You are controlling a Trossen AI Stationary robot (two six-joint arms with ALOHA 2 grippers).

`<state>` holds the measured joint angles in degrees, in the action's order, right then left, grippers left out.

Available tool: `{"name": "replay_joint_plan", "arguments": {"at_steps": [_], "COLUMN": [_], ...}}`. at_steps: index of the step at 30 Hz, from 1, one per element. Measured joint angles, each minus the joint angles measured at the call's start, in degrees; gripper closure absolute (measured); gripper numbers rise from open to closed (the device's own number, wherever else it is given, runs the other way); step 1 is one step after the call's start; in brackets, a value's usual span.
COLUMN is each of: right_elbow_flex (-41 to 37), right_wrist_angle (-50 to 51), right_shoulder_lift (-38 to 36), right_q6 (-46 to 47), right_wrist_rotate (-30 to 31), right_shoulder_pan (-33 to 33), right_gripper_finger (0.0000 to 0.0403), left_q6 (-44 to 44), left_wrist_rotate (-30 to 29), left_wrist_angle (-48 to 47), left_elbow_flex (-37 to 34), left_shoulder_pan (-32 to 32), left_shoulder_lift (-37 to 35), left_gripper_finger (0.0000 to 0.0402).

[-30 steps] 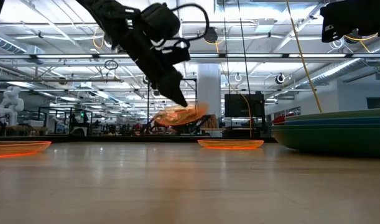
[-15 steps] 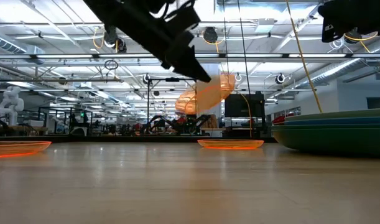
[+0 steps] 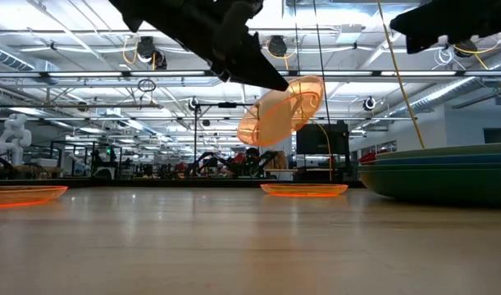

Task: Stack plastic plates
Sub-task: Stack the top orange plate on top of the pink plate

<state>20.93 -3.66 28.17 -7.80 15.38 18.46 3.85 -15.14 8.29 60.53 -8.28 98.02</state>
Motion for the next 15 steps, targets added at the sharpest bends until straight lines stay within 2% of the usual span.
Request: {"name": "replay_joint_plan", "arguments": {"at_steps": [11,15], "right_elbow_flex": [14.8,20.8], "right_wrist_angle": [1.0,3.3], "right_shoulder_lift": [27.8,35.7], "right_q6": [1.1,1.0], "right_wrist_rotate": [1.4,1.4], "right_shoulder_pan": [0.0,0.0], "right_gripper_finger": [0.0355,0.0352], "left_q6": [1.4,1.0], "left_wrist_rotate": [0.0,0.0], "left_wrist_angle": [-3.9,-6.4], "left_elbow_flex": [0.0,0.0], "left_shoulder_pan": [-5.0,-6.0], "left_shoulder_lift": [0.0,0.0], "left_gripper_finger": [0.0398,0.0398]}}
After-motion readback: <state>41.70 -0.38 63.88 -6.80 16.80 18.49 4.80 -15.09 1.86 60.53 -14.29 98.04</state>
